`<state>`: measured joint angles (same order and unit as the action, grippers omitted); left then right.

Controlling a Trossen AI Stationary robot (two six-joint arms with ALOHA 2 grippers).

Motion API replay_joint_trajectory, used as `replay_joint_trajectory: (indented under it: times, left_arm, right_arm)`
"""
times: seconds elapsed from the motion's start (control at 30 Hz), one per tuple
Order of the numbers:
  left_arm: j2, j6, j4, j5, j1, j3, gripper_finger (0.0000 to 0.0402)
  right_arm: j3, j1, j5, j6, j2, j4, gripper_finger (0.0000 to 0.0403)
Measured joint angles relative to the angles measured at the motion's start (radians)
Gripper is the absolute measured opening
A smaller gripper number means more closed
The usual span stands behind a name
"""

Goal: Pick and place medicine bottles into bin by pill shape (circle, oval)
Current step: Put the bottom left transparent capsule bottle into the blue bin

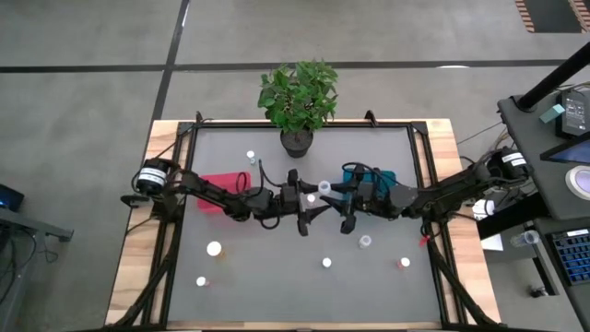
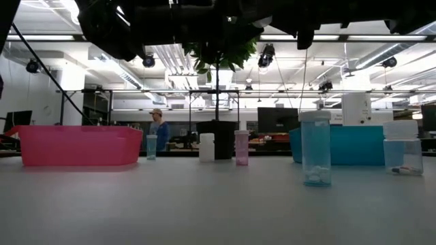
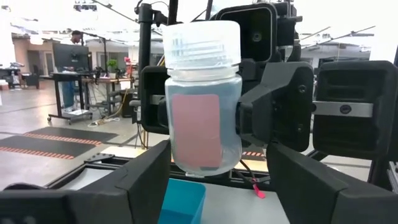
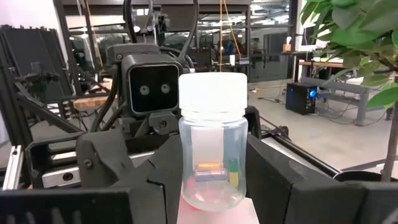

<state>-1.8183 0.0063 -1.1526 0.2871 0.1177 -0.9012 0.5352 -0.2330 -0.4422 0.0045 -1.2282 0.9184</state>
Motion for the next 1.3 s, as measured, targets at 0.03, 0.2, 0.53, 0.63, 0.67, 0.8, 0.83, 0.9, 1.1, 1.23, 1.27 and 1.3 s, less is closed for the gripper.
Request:
replay_joint_trajectory:
  times: [0.03, 0.2, 0.53, 0.63, 0.67, 0.8, 0.83, 0.9, 1.1, 1.23, 1.27, 1.3]
  left_arm:
    - [0.0, 0.0, 0.0, 0.0, 0.0, 0.0, 0.0228]
    - [0.003, 0.001, 0.003, 0.0, 0.0, 0.008, 0.019]
    - [0.004, 0.007, 0.005, -0.048, -0.001, 0.008, 0.0135]
    - [0.005, 0.006, 0.009, -0.05, -0.001, 0.009, 0.0121]
    - [0.005, 0.007, 0.009, -0.05, -0.001, 0.009, 0.0121]
    - [0.005, 0.007, 0.012, -0.052, -0.001, 0.01, 0.0121]
    - [0.005, 0.007, 0.012, -0.052, -0.001, 0.01, 0.0121]
    - [0.005, 0.007, 0.012, -0.053, -0.001, 0.01, 0.0121]
    - [0.005, 0.034, 0.013, -0.056, 0.001, 0.01, 0.012]
    - [0.005, 0.034, 0.014, -0.056, 0.002, 0.01, 0.012]
    - [0.005, 0.035, 0.016, -0.056, 0.002, 0.01, 0.012]
    - [0.005, 0.035, 0.019, -0.056, 0.002, 0.01, 0.012]
  right_arm:
    - [-0.001, -0.001, 0.001, 0.0, 0.001, -0.002, 0.0132]
    - [-0.006, -0.007, 0.019, 0.022, 0.023, -0.048, 0.0132]
    - [-0.007, -0.008, 0.027, 0.054, 0.029, -0.08, 0.0132]
    - [-0.007, -0.008, 0.027, 0.054, 0.029, -0.083, 0.0132]
    - [-0.007, -0.008, 0.027, 0.054, 0.029, -0.083, 0.0132]
    - [-0.007, -0.008, 0.027, 0.059, 0.029, -0.095, 0.0132]
    - [-0.007, -0.008, 0.027, 0.059, 0.029, -0.096, 0.0133]
    - [-0.007, -0.008, 0.027, 0.068, 0.029, -0.096, 0.0141]
    - [-0.007, -0.008, 0.027, 0.093, 0.029, -0.099, 0.0188]
    - [-0.007, -0.008, 0.027, 0.093, 0.028, -0.1, 0.0203]
    - [-0.007, -0.007, 0.027, 0.093, 0.028, -0.102, 0.0204]
    - [-0.007, -0.007, 0.027, 0.092, 0.028, -0.103, 0.0204]
